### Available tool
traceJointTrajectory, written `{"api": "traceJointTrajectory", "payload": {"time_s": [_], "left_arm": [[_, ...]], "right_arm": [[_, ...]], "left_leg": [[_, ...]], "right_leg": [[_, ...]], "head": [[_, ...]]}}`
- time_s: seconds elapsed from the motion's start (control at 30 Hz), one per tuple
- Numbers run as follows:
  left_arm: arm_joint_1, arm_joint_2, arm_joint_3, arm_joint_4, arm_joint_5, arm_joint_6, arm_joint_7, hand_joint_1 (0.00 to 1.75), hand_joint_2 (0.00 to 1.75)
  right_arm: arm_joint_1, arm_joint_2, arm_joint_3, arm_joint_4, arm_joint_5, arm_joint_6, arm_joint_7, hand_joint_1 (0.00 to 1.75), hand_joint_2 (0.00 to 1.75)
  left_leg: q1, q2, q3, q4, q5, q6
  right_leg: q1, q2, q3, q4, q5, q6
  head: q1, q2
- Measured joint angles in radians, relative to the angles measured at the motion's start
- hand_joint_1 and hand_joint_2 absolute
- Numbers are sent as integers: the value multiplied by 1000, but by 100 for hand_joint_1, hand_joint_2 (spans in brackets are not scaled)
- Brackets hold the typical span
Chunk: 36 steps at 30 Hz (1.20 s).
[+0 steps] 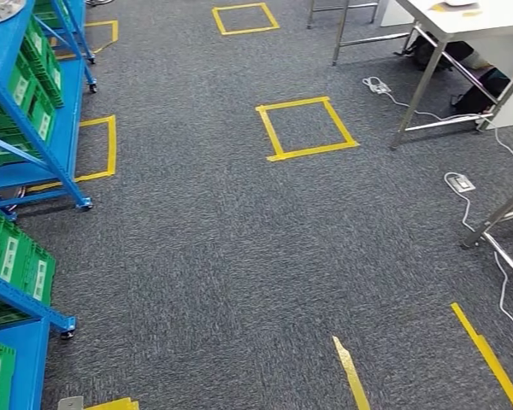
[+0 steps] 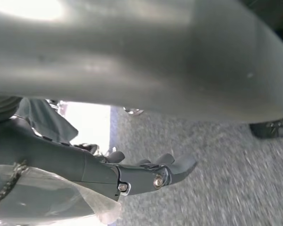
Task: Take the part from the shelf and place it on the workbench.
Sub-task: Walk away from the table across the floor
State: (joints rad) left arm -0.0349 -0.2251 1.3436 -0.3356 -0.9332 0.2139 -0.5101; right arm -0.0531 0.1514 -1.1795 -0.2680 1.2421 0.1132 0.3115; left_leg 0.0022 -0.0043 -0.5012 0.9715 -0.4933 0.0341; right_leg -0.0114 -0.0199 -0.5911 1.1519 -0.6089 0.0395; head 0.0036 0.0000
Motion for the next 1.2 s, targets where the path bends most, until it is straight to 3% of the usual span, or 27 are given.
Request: {"api": "traceJointTrajectory", "payload": {"time_s": [0.07, 0.1, 0.17, 0.23, 0.3, 0.37, 0.43, 0.5, 0.57, 0.6, 0.63, 0.7, 0.77, 0.8, 0.87, 0.9, 0.97, 1.0, 1.07, 1.1, 1.13, 1.2], "left_arm": [[-1, 0, 0, 0, 1, 0, -3, 0, 0], [0, -1, 0, 1, 0, -1, -4, 0, 0], [1, -1, 0, 1, -2, 0, -5, 0, 0], [-2, -2, 0, 1, -5, 1, -5, 0, 0], [-4, -2, 0, 1, -7, 2, -6, 0, 0], [-3, -1, 1, 1, -8, 3, -6, 0, 0], [-2, 0, 1, 1, -9, 4, -6, 0, 0], [-5, 0, 1, 1, -10, 5, -6, 0, 0], [-6, -1, 1, 2, -10, 5, -6, 0, 0], [-4, -1, 1, 2, -10, 5, -6, 0, 0], [-2, 0, 1, 2, -10, 6, -6, 0, 0], [-1, 1, 2, 2, -13, 6, -6, 0, 0], [-3, 1, 1, 2, -18, 7, -6, 0, 0], [-3, 0, 1, 2, -20, 8, -6, 0, 0], [-1, 0, 1, 3, -22, 9, -6, 0, 0], [1, 0, 1, 3, -22, 10, -6, 0, 0], [0, 1, 1, 3, -22, 12, -6, 0, 0], [-1, 2, 1, 3, -22, 13, -6, 0, 0], [-4, 3, 1, 3, -25, 14, -6, 0, 0], [-4, 3, 1, 3, -27, 14, -7, 0, 0], [-4, 3, 1, 3, -29, 15, -7, 0, 0], [-4, 3, 1, 3, -30, 15, -8, 0, 0]], "right_arm": [[5, 0, -3, 0, 1, 1, 0, 0, 0], [7, 0, -4, 0, 1, 2, 1, 0, 0], [7, 0, -4, -2, 3, 3, 3, 0, 0], [7, 0, -5, -4, 3, 4, 1, 0, 0], [7, 0, -5, -5, 4, 4, -9, 0, 0], [6, 1, -6, -6, 5, 5, -13, 0, 0], [5, 2, -6, -8, 6, 6, -8, 0, 0], [6, 2, -6, -9, 6, 6, -8, 0, 0], [8, 2, -7, -9, 6, 8, -10, 0, 0], [7, 2, -8, -9, 6, 8, -10, 0, 0], [7, 2, -9, -9, 6, 8, -10, 0, 0], [5, 2, -11, -9, 6, 8, -10, 0, 0], [4, 2, -13, -9, 6, 7, -10, 0, 0], [3, 2, -13, -9, 6, 7, -10, 0, 0], [-3, 2, -14, -10, 6, 6, -10, 0, 0], [-6, 2, -14, -10, 6, 6, -9, 0, 0], [-8, 3, -16, -10, 6, 6, -9, 0, 0], [-7, 3, -17, -10, 6, 6, -10, 0, 0], [-2, 3, -20, -10, 6, 6, -11, 0, 0], [0, 3, -21, -10, 6, 6, -10, 0, 0], [2, 3, -22, -10, 6, 6, -9, 0, 0], [3, 2, -22, -11, 6, 5, -7, 0, 0]], "left_leg": [[-4, -24, -5, 1, 3, 3], [-5, -37, -6, 2, 4, 3], [-7, -65, -5, 4, 5, 1], [-8, -89, -8, 8, 5, -4], [-4, -111, -20, 13, 9, -16], [0, -132, -30, 14, 12, -28], [-1, -101, -47, 48, -12, -37], [-1, -37, -100, 159, -76, -47], [6, -9, -161, 286, -126, -57], [10, -4, -172, 309, -124, -62], [15, 0, -161, 290, -102, -65], [22, 28, -96, 161, -29, -71], [19, 62, -42, 52, 7, -66], [15, 68, -34, 33, 7, -59], [9, 52, -36, 32, 4, -39], [8, 43, -37, 30, 6, -32], [8, 23, -37, 27, 10, -17], [7, 12, -39, 27, 10, -12], [1, -14, -39, 27, 9, -5], [-3, -29, -38, 27, 8, -3], [-6, -44, -35, 27, 7, -1], [-9, -74, -28, 27, 4, 0]], "right_leg": [[0, 16, -53, 111, -35, 0], [1, 19, -56, 117, -23, -1], [1, 35, -8, 13, 49, -9], [-1, 85, 54, -118, 98, -20], [-1, 111, 80, -167, 99, -25], [-1, 90, 88, -178, 100, -28], [-5, 60, 94, -190, 105, -36], [-5, 25, 99, -196, 105, -43], [-3, -10, 99, -196, 102, -44], [-3, -25, 100, -196, 100, -43], [-3, -39, 102, -195, 97, -40], [-5, -64, 111, -194, 91, -31], [-1, -84, 112, -188, 80, -17], [1, -93, 112, -187, 76, -11], [-1, -110, 120, -188, 71, 1], [-3, -102, 122, -185, 64, 6], [-7, -50, 94, -124, 22, 12], [-8, -16, 61, -57, -13, 12], [-5, 15, -19, 95, -67, 5], [-3, 18, -45, 134, -67, 0], [0, 21, -53, 131, -45, -6], [9, 42, -14, 11, 44, -23]], "head": [[1, 0], [2, 0], [2, 0], [1, 0], [2, 0], [4, 0], [0, 0], [-3, 0], [-4, 0], [-4, 0], [-4, 0], [-4, 0], [-5, 0], [-4, 0], [0, 0], [3, 0], [9, 0], [13, 0], [15, 0], [15, 0], [15, 0], [15, 0]]}}
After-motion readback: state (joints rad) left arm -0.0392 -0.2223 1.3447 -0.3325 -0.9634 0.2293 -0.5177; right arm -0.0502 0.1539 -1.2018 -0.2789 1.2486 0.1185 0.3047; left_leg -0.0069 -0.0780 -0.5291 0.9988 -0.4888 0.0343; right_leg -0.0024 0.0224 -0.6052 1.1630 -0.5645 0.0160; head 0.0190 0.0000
